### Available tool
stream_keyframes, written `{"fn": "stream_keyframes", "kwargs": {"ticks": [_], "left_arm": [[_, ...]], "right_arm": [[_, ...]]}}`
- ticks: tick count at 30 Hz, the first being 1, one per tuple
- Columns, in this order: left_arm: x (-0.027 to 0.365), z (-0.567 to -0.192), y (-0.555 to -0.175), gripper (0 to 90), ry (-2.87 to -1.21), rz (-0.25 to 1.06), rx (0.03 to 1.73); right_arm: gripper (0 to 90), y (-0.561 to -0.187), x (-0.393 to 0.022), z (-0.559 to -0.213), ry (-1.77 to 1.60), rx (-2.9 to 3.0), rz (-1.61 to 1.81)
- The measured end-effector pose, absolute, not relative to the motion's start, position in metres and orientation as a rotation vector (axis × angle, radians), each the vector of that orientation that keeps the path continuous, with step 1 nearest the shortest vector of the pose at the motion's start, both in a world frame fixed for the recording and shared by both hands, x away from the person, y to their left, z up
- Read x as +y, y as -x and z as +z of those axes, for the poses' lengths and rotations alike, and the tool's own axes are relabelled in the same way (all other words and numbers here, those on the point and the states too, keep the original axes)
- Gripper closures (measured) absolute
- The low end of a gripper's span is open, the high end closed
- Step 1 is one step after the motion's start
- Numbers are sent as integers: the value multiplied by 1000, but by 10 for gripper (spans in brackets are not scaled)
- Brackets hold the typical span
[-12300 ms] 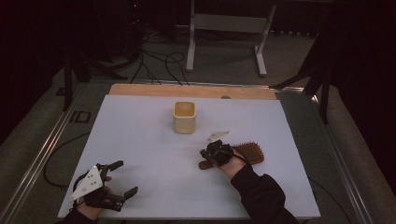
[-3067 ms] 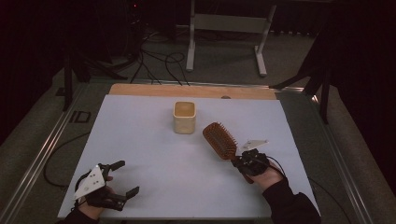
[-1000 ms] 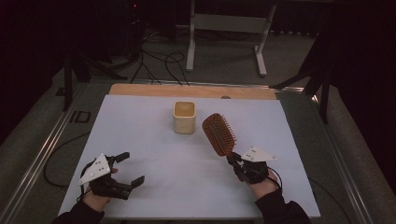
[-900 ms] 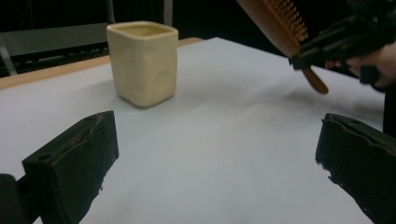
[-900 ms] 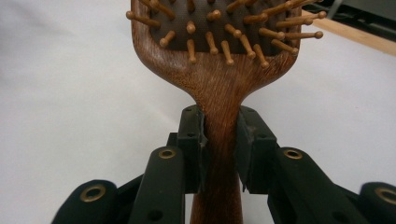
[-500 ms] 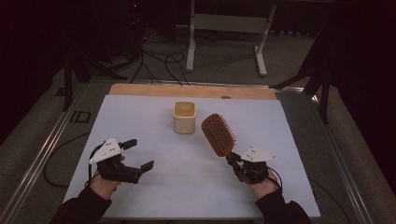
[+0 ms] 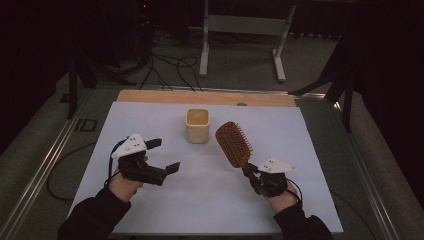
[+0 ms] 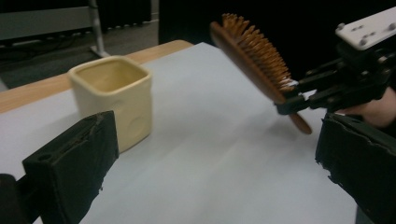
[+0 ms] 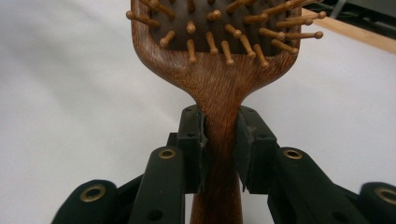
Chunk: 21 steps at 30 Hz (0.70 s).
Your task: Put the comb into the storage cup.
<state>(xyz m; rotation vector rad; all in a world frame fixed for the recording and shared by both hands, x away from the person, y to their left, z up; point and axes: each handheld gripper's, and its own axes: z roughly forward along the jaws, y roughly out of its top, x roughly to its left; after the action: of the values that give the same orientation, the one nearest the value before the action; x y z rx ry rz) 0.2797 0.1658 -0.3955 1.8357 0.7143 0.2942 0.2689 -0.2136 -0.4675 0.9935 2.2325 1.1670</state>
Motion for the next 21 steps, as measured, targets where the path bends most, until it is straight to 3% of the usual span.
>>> {"fn": "stream_keyframes", "kwargs": {"ticks": [15,21], "left_arm": [[125,-373,-306,1,-1781,139,781],[105,-377,-317,1,-1751,4,810]], "right_arm": [[736,-269,-213,-466,-988,2242,1169],[736,-268,-213,-466,-982,2236,1169]]}}
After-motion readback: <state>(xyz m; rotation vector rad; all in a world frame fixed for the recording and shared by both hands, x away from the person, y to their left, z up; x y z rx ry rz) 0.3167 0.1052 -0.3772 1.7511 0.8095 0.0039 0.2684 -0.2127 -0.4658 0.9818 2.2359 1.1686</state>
